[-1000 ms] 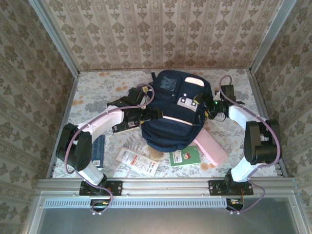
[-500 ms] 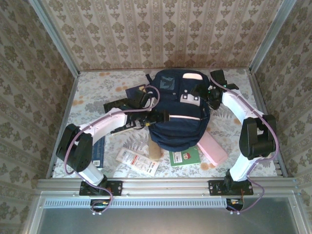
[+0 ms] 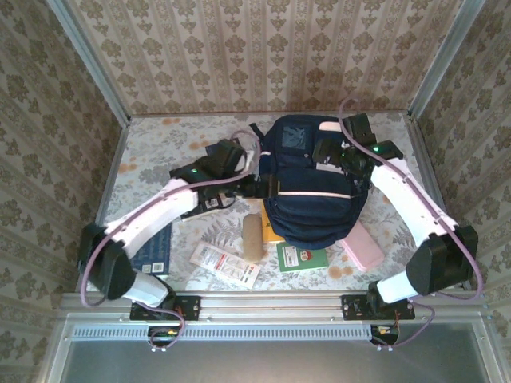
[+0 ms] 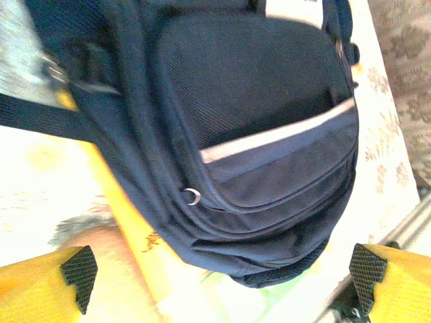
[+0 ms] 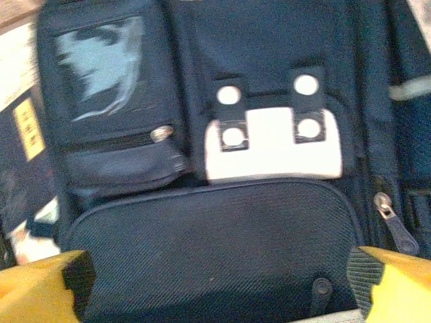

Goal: Pack the student bag
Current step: Adjust the student bag at the center of the table, then unzip the student bag at the top-center of the table.

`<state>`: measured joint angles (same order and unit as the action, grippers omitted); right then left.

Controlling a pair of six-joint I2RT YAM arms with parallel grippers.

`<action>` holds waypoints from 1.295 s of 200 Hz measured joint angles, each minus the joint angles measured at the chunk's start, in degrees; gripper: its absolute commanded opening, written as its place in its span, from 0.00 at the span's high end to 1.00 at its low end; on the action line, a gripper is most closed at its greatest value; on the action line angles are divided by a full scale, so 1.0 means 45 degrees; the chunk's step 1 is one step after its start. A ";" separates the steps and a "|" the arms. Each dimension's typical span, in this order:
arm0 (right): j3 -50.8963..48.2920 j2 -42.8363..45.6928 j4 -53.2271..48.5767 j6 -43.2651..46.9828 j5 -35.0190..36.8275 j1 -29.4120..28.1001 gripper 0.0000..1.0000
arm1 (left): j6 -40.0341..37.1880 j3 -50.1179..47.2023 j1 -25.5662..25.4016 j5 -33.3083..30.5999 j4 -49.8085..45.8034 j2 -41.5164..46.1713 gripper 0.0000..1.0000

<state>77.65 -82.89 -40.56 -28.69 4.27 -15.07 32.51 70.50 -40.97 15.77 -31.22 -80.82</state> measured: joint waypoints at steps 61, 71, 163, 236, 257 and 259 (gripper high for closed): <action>0.1549 -0.1617 -0.1137 0.1778 0.0034 -0.2346 0.20 | -0.0952 -0.1428 0.2506 -0.2341 -0.1273 0.3546 0.00; 0.1914 -0.2229 -0.1379 0.1768 0.0384 -0.2861 0.19 | -0.0937 -0.1923 0.3206 -0.2424 -0.1355 0.3823 0.00; 0.5897 -0.7062 -0.4857 -0.0447 0.5309 -0.6217 0.08 | -0.0452 -0.3415 0.5017 -0.2152 -0.1190 0.4974 0.00; 0.5756 -0.8000 -0.4857 -0.1015 0.5853 -0.6193 0.21 | -0.0267 -0.3560 0.5124 -0.1875 -0.1015 0.5003 0.00; 0.5620 -0.8242 -0.4600 -0.1005 0.5557 -0.6125 0.22 | -0.0267 -0.3585 0.5124 -0.1836 -0.0986 0.5008 0.00; 0.5615 -0.8252 -0.4595 -0.1005 0.5537 -0.6125 0.22 | -0.0267 -0.3585 0.5124 -0.1836 -0.0981 0.5008 0.00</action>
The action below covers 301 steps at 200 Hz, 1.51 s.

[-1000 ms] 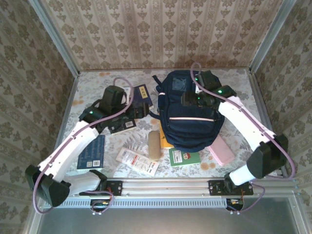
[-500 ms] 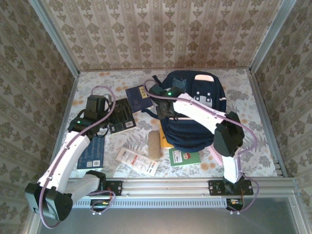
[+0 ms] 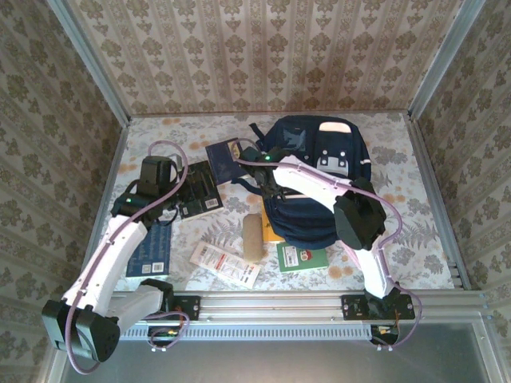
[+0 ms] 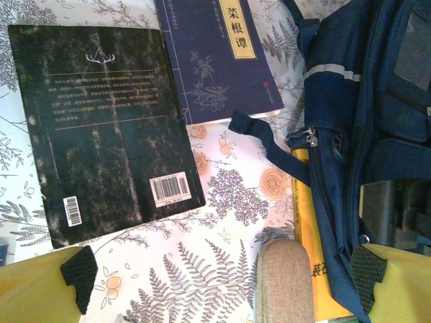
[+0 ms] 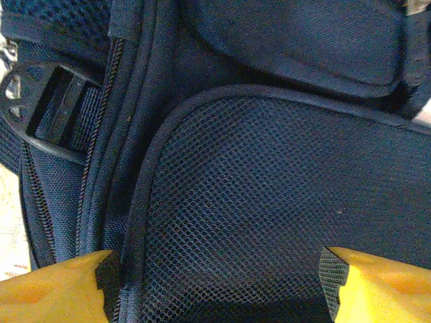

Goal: Pack the student bag
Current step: Unzip the student bag at the top-center of the table.

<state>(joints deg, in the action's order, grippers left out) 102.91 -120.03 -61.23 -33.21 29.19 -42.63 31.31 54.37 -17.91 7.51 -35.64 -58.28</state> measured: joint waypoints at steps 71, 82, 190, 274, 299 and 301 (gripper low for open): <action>-0.0709 -0.0102 0.0816 -0.0005 -0.0874 0.0131 0.44 | 0.0049 -0.0092 0.0005 0.0121 0.0053 0.0005 0.00; -0.0826 -0.0102 0.0952 -0.0010 -0.0899 0.0204 0.60 | 0.0049 -0.0092 0.0005 0.0151 0.0078 0.0005 0.00; -0.1948 0.2686 0.1904 0.2769 -0.3045 0.1928 1.00 | -0.0121 -0.0165 -0.0005 0.0612 0.0418 0.0005 0.00; -0.3779 0.6883 0.2220 0.4949 -0.5974 0.2511 1.00 | -0.2127 -0.0160 -0.1525 0.1855 0.1506 -0.0860 0.20; -0.4979 0.8252 0.2730 0.5003 -0.7766 0.3235 1.00 | -0.3084 -0.0160 -0.2744 0.1860 0.2171 -0.1103 0.20; -0.5008 0.8301 0.2754 0.4993 -0.7854 0.3283 1.00 | -0.3201 -0.0155 -0.2866 0.1865 0.2234 -0.1141 0.20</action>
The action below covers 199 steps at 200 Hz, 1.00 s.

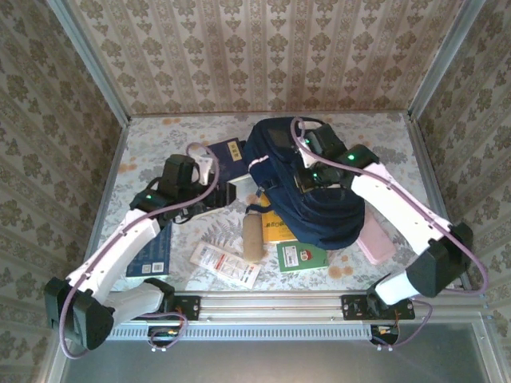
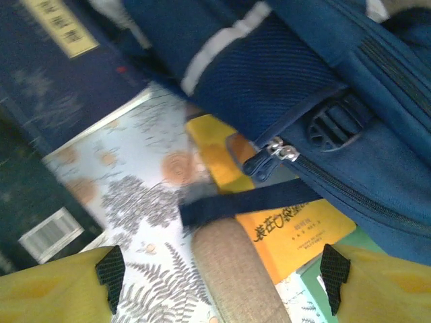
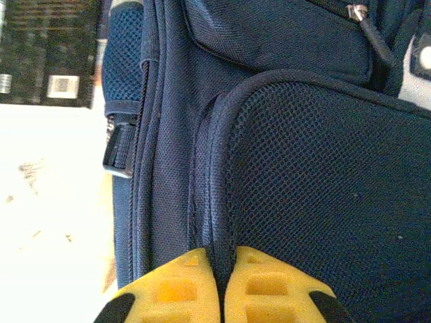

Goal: Pack the student bag
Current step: Unzip the student bag at the top-center of the table.

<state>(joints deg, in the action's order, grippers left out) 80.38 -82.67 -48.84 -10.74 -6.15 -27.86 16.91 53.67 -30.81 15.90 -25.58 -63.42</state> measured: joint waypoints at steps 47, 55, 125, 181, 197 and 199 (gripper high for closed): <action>-0.1098 0.0894 0.1132 -0.0578 -0.2205 0.1248 1.00 | -0.1802 0.0262 -0.0913 0.1078 0.0826 -0.1112 0.33; -0.1166 0.0899 0.1268 -0.0719 -0.2443 0.1307 1.00 | -0.1962 0.0257 -0.0908 0.1438 0.0957 -0.1253 0.33; -0.1331 0.0913 0.1749 -0.1729 -0.3682 0.1613 1.00 | -0.1321 0.1608 -0.0117 0.5503 0.1792 -0.4473 0.38; -0.1331 0.0908 0.1880 -0.2210 -0.4274 0.1807 1.00 | -0.1331 0.1919 0.0287 0.6246 0.1729 -0.5226 0.35; -0.1331 0.0908 0.1948 -0.2336 -0.4435 0.1880 1.00 | -0.1331 0.2084 0.0311 0.6295 0.1773 -0.5464 0.35; -0.1331 0.0908 0.1957 -0.2341 -0.4454 0.1894 1.00 | -0.1331 0.2098 0.0311 0.6300 0.1783 -0.5503 0.34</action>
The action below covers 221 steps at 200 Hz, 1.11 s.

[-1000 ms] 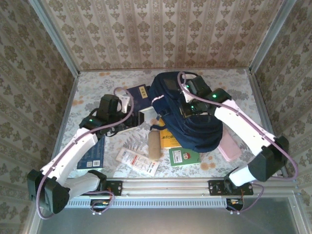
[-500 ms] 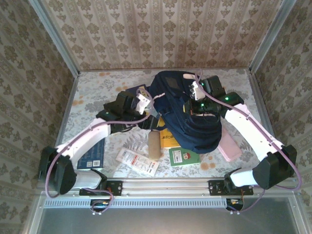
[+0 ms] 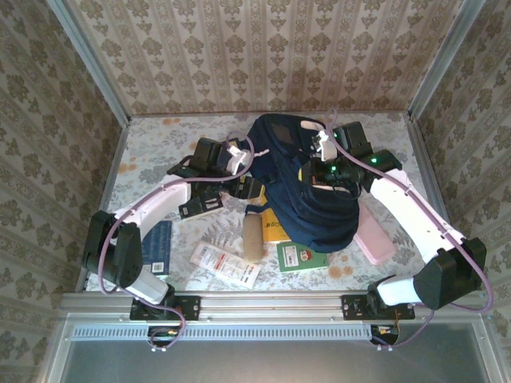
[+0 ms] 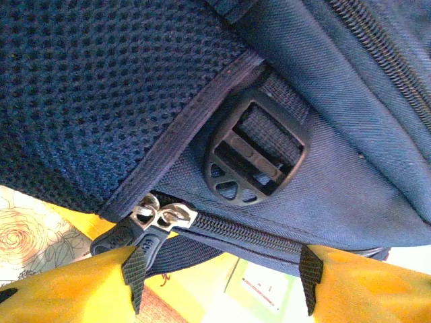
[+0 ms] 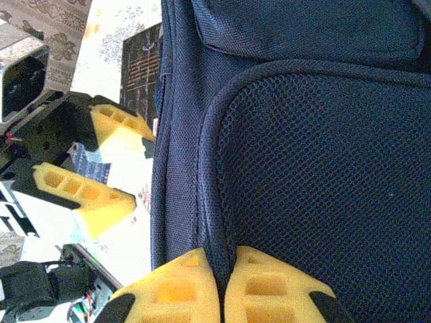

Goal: Pack the student bag
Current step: Unzip the student bag at the top-center of the table.

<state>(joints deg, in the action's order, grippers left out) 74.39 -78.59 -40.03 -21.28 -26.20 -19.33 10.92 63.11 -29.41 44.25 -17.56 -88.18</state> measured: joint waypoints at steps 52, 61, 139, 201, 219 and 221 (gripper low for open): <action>0.0000 0.0000 0.0223 -0.0335 -0.0408 0.0170 1.00 | -0.0058 0.0010 -0.0024 0.0015 0.0010 -0.0267 0.34; 0.0000 0.0000 0.0243 -0.0374 -0.0481 0.0194 1.00 | -0.0058 0.0010 -0.0024 0.0015 0.0015 -0.0277 0.34; 0.0000 0.0000 0.0578 -0.0719 -0.0971 0.0301 1.00 | -0.0442 0.0078 -0.0039 -0.0505 0.0107 -0.0491 0.39; 0.0000 0.0000 0.0583 -0.0758 -0.1044 0.0325 1.00 | -0.0792 0.0593 -0.0097 -0.0850 0.0194 -0.0729 0.63; 0.0000 0.0000 0.0578 -0.0758 -0.1044 0.0335 1.00 | -0.1005 0.0593 -0.0126 -0.0991 0.0214 -0.0738 0.65; 0.0000 0.0000 0.0578 -0.0758 -0.1044 0.0335 1.00 | -0.1015 0.0593 -0.0131 -0.0986 0.0214 -0.0738 0.65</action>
<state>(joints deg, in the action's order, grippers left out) 74.39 -78.59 -37.43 -24.69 -30.89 -17.82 6.35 65.78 -30.00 39.81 -16.60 -91.50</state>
